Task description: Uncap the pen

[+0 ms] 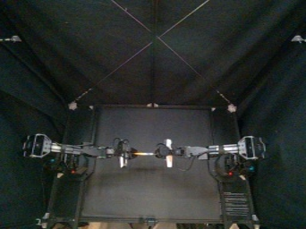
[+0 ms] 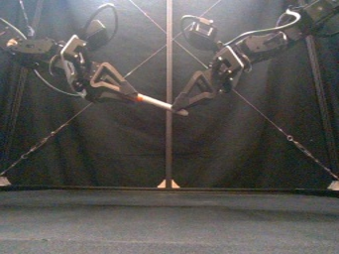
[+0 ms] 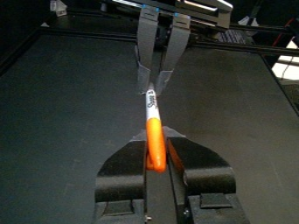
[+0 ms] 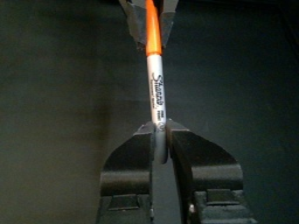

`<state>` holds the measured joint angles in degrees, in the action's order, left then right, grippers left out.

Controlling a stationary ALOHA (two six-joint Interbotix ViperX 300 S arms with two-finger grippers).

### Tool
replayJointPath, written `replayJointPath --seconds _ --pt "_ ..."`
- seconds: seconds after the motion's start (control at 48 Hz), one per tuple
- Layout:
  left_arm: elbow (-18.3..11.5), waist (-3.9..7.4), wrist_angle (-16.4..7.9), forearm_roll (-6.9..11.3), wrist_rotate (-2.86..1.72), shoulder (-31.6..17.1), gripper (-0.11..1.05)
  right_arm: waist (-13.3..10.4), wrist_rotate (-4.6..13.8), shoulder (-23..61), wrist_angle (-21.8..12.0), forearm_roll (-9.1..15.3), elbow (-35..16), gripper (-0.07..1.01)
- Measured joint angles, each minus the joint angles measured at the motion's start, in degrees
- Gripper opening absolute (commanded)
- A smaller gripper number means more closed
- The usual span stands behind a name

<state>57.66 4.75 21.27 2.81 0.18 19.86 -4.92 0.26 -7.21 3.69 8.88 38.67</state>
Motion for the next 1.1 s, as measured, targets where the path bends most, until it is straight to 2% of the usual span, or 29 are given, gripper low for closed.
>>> replayJointPath --seconds 0.021,0.25,0.271,0.292,0.312,0.333,0.354,0.396,0.625,0.708,0.896,1.104 --pt "0.2 0.0 0.0 0.0 -0.18 0.2 0.41 0.0 0.0 0.0 0.1 0.0 0.2 0.45" --pt "2.4 -0.09 -0.1 0.0 -0.18 3.7 0.41 -0.3 0.0 -1.5 0.6 -0.4 1.2 0.45" --pt "2.5 -0.18 -0.3 0.0 0.0 4.0 0.41 -0.3 0.18 -1.8 0.5 -0.4 1.4 0.45" --pt "2.9 -0.18 -0.3 -0.09 -0.26 4.4 0.41 -0.3 0.44 -2.0 0.5 -0.4 1.9 0.45" --pt "3.8 -0.09 -0.7 0.0 -0.26 5.0 0.41 -0.4 0.53 -2.5 0.2 -0.8 2.5 0.45" --pt "4.3 0.0 -0.7 0.0 -0.35 5.4 0.41 -0.4 -0.18 -2.7 -0.1 -0.6 3.0 0.45" --pt "4.7 0.09 -0.7 0.0 -0.35 5.9 0.41 -0.4 0.44 -2.7 -0.2 -0.7 3.3 0.45" --pt "4.9 0.18 -0.7 0.0 -0.35 6.4 0.41 -0.4 -0.18 -2.9 -0.1 -0.7 3.4 0.45" --pt "7.2 -0.09 -0.8 0.0 -0.35 10.3 0.41 -0.7 0.18 -5.4 0.0 -1.1 5.2 0.45" --pt "8.1 -0.18 -1.6 0.0 -0.26 11.7 0.41 -0.7 0.18 -6.3 0.4 -1.1 5.9 0.45" --pt "8.5 -0.18 -3.9 0.0 -0.26 13.6 0.41 -0.8 0.18 -7.5 1.8 -1.1 6.9 0.45" --pt "8.5 -0.18 -4.2 0.0 -0.26 14.2 0.41 -0.8 0.18 -7.5 1.9 -1.1 7.0 0.45"
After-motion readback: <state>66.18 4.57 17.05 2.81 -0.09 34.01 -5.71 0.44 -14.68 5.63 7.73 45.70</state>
